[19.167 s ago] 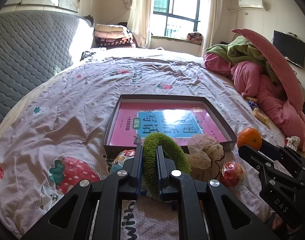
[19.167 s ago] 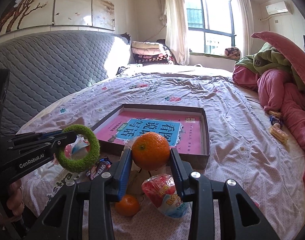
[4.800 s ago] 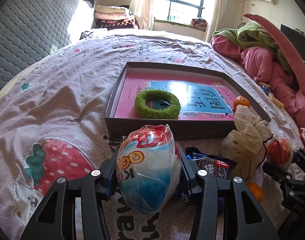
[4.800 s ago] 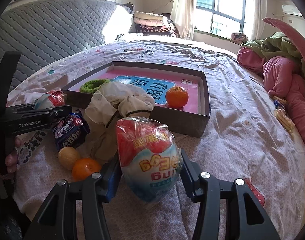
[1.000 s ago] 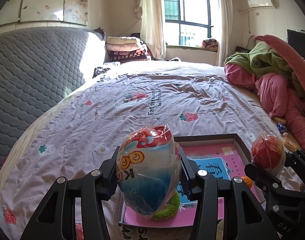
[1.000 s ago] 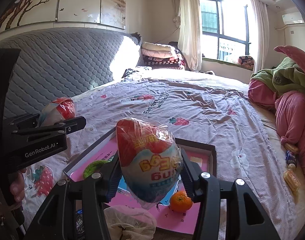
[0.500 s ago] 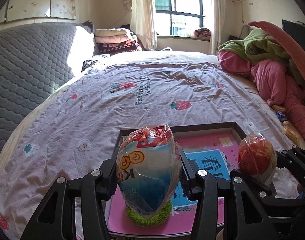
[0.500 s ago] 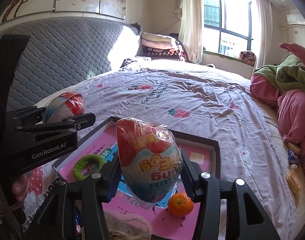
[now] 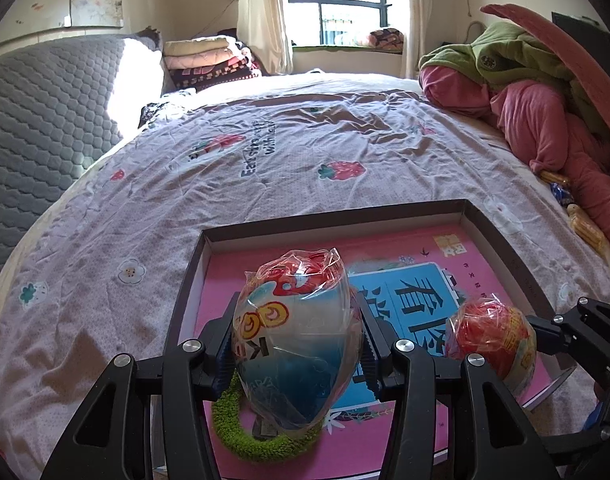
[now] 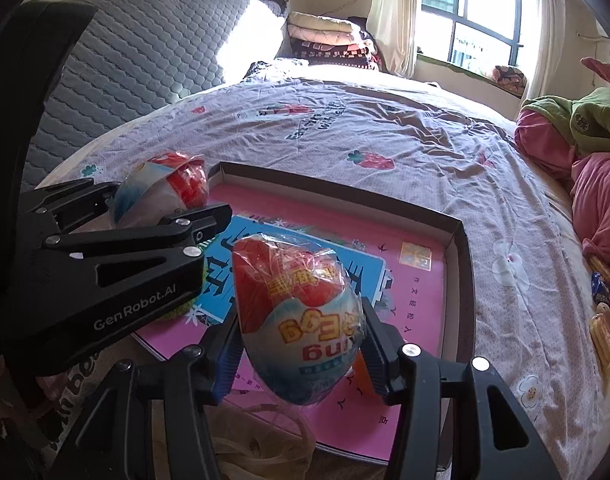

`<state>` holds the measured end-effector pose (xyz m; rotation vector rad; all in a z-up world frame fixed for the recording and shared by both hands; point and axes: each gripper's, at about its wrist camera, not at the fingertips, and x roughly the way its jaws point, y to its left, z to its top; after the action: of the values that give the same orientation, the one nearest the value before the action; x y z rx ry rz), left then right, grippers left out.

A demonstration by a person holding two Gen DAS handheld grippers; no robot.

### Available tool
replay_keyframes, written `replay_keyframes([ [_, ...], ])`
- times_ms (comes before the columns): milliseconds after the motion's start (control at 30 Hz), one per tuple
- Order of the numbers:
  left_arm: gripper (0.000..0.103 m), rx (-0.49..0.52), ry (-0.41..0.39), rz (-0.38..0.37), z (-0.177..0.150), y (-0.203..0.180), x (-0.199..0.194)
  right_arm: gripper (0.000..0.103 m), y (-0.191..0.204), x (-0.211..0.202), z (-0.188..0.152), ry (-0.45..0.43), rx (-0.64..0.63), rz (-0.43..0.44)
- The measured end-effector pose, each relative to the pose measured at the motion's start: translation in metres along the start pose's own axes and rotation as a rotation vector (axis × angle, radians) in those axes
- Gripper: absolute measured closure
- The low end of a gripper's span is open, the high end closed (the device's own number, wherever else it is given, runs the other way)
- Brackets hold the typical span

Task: Organize objects
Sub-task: 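Carry both held candy bags over the pink tray and lower them inside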

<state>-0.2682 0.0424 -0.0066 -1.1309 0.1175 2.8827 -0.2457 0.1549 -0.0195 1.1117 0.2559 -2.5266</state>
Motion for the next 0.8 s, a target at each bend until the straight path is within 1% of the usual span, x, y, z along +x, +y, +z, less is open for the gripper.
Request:
replay_keyframes([
  [233, 0.051, -0.006, 0.062, -0.018, -0.004, -0.004, 0.023, 0.05, 0.0, 0.01, -0.006, 0.066, 0.007, -0.003],
  [467, 0.051, 0.023, 0.082, -0.008, -0.005, -0.011, 0.035, 0.05, 0.003, 0.011, -0.008, 0.075, -0.007, -0.005],
  [800, 0.051, 0.026, 0.101, -0.018, -0.002, -0.011, 0.042, 0.05, 0.008, 0.016, -0.009, 0.099, -0.034, -0.013],
])
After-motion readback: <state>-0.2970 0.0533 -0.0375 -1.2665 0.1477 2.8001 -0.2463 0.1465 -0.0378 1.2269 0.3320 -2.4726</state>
